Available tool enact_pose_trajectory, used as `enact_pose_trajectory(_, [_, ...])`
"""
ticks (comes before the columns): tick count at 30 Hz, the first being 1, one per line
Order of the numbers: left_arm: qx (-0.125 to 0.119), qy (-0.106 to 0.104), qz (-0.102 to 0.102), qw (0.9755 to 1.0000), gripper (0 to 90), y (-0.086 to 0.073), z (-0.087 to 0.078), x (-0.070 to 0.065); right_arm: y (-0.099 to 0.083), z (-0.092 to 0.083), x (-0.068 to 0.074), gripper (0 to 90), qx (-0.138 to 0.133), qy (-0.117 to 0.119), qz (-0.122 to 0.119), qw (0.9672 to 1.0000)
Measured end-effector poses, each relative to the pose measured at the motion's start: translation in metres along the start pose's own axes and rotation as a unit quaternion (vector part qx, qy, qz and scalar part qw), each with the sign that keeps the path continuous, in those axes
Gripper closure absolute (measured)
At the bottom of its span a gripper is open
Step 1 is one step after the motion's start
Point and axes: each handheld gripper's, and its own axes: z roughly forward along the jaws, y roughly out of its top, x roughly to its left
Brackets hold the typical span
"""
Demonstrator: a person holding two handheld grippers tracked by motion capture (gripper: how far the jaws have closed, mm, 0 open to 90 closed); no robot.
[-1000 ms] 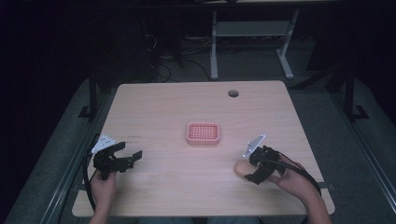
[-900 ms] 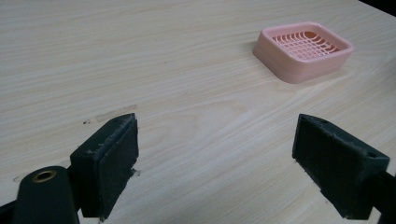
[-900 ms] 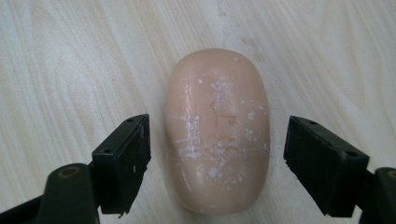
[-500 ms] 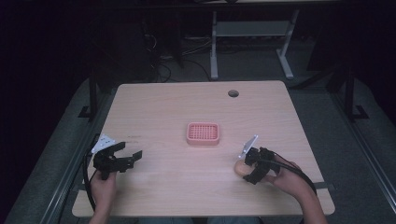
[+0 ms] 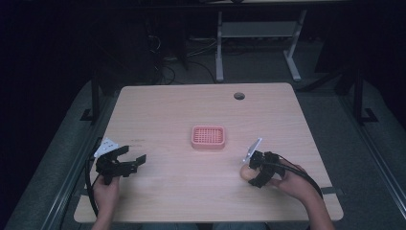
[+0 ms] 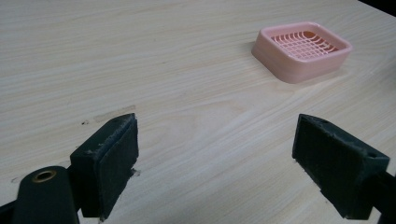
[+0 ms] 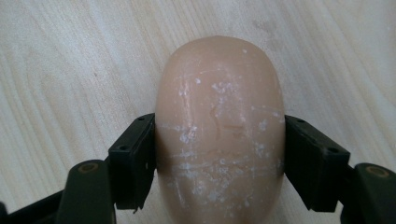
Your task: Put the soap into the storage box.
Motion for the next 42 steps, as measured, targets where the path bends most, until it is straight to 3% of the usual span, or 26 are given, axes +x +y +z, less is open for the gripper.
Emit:
enact_pose_trajectory(9, [-0.002, -0.001, 0.002, 1.0, 14.2, 0.0, 0.0, 0.001, -0.001, 0.001, -0.005, 31.2, 0.0, 0.016, 0.001, 0.9999])
enact_pose_trajectory(20, [-0.002, 0.0, 0.001, 1.0, 14.2, 0.0, -0.001, 0.001, 0.003, 0.0, -0.005, 32.0, 0.013, 0.019, -0.003, 0.9997])
enact_pose_trajectory(30, [-0.002, 0.001, 0.0, 1.0, 14.2, 0.0, -0.001, 0.001, 0.003, -0.007, -0.005, 32.1, -0.007, 0.016, -0.01, 0.9998])
enact_pose_trajectory(36, [-0.003, 0.001, -0.002, 1.0, 14.2, 0.0, -0.001, 0.001, 0.012, -0.014, -0.005, 32.0, -0.01, 0.005, -0.017, 0.9998])
enact_pose_trajectory(42, [-0.005, 0.0, -0.002, 1.0, 14.2, 0.0, -0.002, 0.002, 0.02, -0.016, -0.009, 32.0, -0.02, 0.01, -0.022, 0.9995])
